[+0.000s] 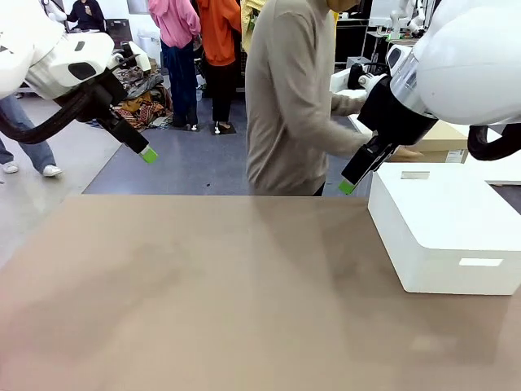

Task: Pack the shoes into the box.
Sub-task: Press down on the lid of the Shoes Box.

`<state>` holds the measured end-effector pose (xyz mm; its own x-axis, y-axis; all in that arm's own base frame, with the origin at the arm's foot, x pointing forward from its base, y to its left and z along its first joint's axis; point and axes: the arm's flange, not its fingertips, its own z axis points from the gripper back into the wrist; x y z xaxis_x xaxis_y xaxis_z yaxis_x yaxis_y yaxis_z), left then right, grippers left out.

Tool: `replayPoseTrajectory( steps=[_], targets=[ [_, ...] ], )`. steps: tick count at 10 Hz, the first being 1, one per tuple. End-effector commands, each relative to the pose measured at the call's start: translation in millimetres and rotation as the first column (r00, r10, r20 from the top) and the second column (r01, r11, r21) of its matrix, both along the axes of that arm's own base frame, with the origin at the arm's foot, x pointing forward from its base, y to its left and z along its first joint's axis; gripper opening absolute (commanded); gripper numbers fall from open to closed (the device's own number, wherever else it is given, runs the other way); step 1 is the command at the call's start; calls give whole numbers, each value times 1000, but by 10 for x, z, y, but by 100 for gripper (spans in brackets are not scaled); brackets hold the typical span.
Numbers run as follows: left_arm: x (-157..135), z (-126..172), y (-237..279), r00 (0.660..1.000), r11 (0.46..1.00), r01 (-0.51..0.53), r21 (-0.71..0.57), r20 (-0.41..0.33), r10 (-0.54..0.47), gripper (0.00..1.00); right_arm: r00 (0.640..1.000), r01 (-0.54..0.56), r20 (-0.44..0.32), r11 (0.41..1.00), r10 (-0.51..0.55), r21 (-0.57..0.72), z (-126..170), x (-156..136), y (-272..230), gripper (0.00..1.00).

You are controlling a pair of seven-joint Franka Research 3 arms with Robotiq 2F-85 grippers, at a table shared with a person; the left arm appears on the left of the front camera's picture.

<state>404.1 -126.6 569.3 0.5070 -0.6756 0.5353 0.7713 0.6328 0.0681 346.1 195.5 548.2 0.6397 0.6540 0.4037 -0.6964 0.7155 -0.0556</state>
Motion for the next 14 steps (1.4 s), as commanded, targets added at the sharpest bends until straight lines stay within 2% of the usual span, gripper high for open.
replayPoseTrajectory(
  steps=[1, 14],
  targets=[
    [1, 27, 9, 1000, 1000, -13, 11, -9, 13, 100, 1000, 4, -2, 1000, -4, 1, 13, 19, -5, 100],
    [1, 27, 9, 1000, 1000, -13, 11, -9, 13, 100, 1000, 4, -2, 1000, -4, 1, 13, 19, -5, 100]
  ],
)
